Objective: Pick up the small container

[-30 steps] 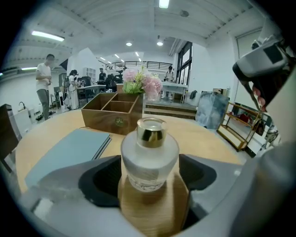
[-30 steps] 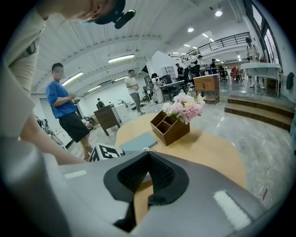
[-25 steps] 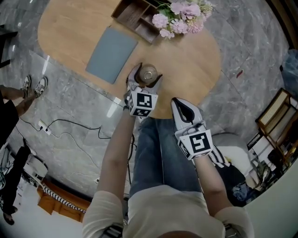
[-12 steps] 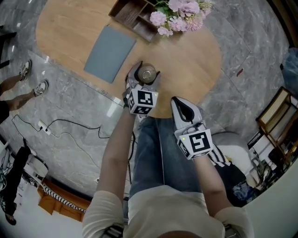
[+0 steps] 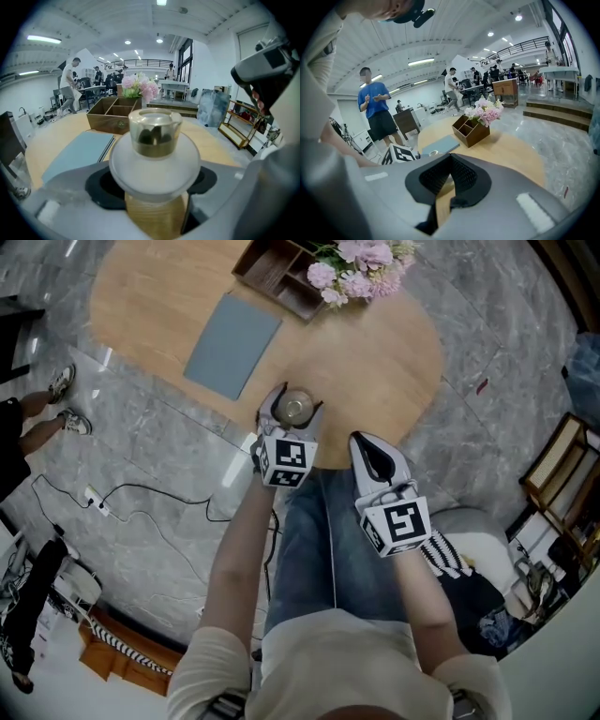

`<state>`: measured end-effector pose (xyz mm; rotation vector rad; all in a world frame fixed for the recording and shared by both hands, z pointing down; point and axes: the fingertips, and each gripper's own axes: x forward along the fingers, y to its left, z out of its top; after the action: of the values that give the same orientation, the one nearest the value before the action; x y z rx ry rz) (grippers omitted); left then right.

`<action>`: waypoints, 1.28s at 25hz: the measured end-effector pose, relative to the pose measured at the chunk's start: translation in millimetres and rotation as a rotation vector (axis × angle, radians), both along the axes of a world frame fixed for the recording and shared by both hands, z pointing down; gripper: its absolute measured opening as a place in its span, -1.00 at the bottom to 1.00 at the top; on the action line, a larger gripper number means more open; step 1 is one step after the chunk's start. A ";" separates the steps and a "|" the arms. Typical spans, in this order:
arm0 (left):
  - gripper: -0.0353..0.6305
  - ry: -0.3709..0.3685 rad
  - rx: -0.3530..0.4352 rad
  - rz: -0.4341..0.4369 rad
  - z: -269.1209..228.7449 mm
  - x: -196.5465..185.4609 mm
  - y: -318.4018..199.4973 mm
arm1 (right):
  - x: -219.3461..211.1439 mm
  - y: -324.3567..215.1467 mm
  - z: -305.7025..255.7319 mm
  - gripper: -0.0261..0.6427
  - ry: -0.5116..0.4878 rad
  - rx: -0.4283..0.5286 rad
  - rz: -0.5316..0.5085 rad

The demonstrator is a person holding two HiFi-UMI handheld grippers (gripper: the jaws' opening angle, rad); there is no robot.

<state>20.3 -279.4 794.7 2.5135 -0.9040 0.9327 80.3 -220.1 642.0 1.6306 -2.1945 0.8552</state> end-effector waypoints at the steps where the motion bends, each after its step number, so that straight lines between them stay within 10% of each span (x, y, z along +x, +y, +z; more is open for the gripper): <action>1: 0.13 0.010 0.001 -0.007 -6.9 -2.7 4.3 | -1.7 2.5 -4.4 -0.92 0.002 0.008 0.004; 32: 0.13 0.205 0.098 -0.142 -301.9 -89.2 124.7 | -70.2 101.4 -202.8 -0.92 0.068 0.217 -0.027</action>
<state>-68.9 -154.7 492.8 2.5285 -1.0680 0.5877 10.1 -118.6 439.2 1.6929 -2.3239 0.5621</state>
